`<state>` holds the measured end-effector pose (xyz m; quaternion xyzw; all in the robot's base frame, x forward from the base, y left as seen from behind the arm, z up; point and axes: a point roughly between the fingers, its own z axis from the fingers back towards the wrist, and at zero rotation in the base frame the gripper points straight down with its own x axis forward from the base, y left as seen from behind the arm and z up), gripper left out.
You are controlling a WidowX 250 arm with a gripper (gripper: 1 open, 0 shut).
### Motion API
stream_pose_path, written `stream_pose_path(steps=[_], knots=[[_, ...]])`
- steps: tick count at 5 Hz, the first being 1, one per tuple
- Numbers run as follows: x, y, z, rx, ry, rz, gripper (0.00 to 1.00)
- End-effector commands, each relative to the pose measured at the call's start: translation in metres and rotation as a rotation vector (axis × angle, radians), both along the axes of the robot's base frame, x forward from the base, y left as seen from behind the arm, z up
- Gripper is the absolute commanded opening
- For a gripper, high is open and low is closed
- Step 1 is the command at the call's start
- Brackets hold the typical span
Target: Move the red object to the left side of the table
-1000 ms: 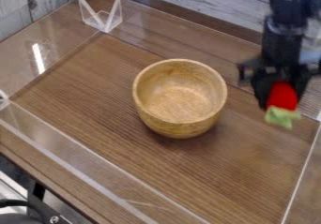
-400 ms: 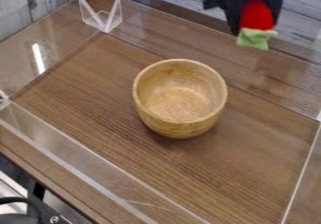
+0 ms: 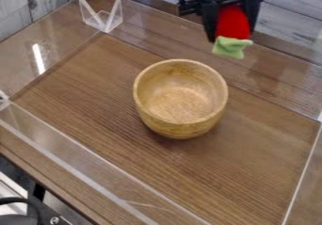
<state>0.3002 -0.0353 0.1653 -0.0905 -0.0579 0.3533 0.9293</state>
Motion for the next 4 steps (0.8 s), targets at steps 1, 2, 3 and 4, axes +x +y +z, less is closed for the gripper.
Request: stream_pose_path(steps=[1, 2, 3, 4], knots=[[-0.008, 0.004, 0.012, 0.027, -0.062, 0.006, 0.00], [-0.017, 0.020, 0.005, 0.051, -0.070, 0.001, 0.00], [-0.025, 0.044, -0.004, 0.073, -0.075, -0.002, 0.00], [-0.024, 0.075, -0.009, 0.096, -0.077, -0.048, 0.00]])
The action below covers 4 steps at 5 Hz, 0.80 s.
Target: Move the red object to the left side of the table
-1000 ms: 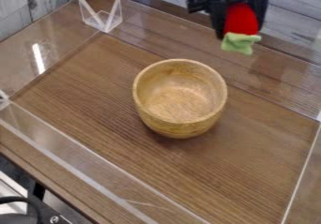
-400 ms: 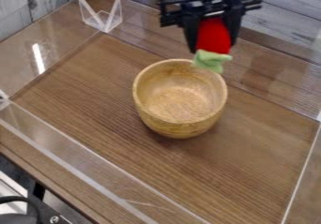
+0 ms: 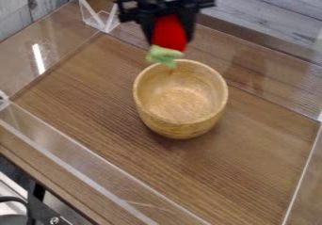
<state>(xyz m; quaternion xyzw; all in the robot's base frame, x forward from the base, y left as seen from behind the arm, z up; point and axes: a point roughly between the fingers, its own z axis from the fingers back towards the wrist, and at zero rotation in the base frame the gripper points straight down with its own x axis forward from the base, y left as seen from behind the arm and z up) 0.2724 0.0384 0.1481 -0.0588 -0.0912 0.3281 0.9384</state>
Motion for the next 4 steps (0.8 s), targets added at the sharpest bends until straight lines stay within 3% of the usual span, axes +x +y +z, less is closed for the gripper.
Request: stream_pose_path(steps=[1, 3, 4], knots=[[0.007, 0.027, 0.002, 0.025, -0.037, -0.040, 0.00], [-0.001, 0.043, -0.013, 0.067, -0.032, -0.102, 0.00], [0.000, 0.046, -0.027, 0.084, -0.026, -0.082, 0.00]])
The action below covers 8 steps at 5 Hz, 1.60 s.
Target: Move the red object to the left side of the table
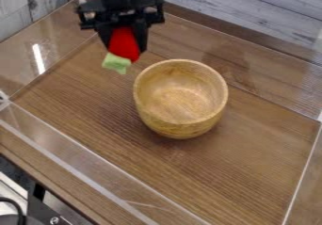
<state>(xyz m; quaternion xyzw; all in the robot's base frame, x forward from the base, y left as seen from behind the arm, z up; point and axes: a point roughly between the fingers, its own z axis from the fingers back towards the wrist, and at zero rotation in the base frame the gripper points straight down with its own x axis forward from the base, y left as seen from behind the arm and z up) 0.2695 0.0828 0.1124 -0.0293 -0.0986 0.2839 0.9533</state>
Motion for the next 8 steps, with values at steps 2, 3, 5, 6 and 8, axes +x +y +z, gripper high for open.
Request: stream_pose_path(steps=[2, 3, 5, 6, 8], knots=[[-0.001, 0.024, -0.005, 0.038, -0.020, 0.065, 0.00], [0.001, 0.046, -0.008, 0.050, -0.013, 0.080, 0.00], [0.006, 0.070, -0.021, 0.073, 0.020, 0.120, 0.00], [0.008, 0.077, -0.030, 0.081, 0.042, 0.172, 0.00], [0.018, 0.106, -0.055, 0.088, 0.083, 0.342, 0.00]])
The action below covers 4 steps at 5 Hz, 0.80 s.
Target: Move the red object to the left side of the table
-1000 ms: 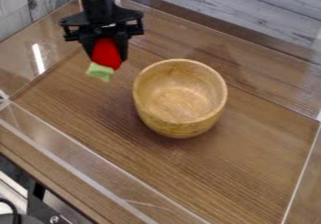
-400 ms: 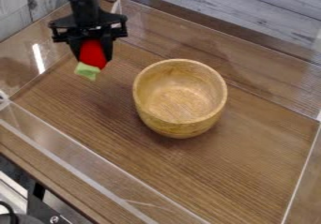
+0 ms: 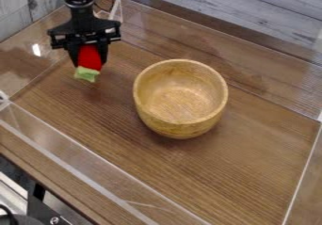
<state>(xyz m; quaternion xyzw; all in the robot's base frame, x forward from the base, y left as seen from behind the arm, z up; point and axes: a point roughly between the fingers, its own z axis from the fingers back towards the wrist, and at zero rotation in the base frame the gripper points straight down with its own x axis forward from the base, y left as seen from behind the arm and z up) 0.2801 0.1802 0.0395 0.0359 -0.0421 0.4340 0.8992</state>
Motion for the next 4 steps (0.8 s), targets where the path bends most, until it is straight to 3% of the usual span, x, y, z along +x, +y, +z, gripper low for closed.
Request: stream_pose_path(steps=[1, 2, 3, 4], knots=[[0.012, 0.022, 0.007, 0.038, -0.032, 0.095, 0.00], [0.007, 0.027, 0.006, 0.020, -0.008, 0.086, 1.00], [0.002, 0.033, 0.006, 0.002, 0.017, 0.077, 0.00], [-0.001, 0.039, -0.005, -0.015, 0.035, 0.133, 0.00]])
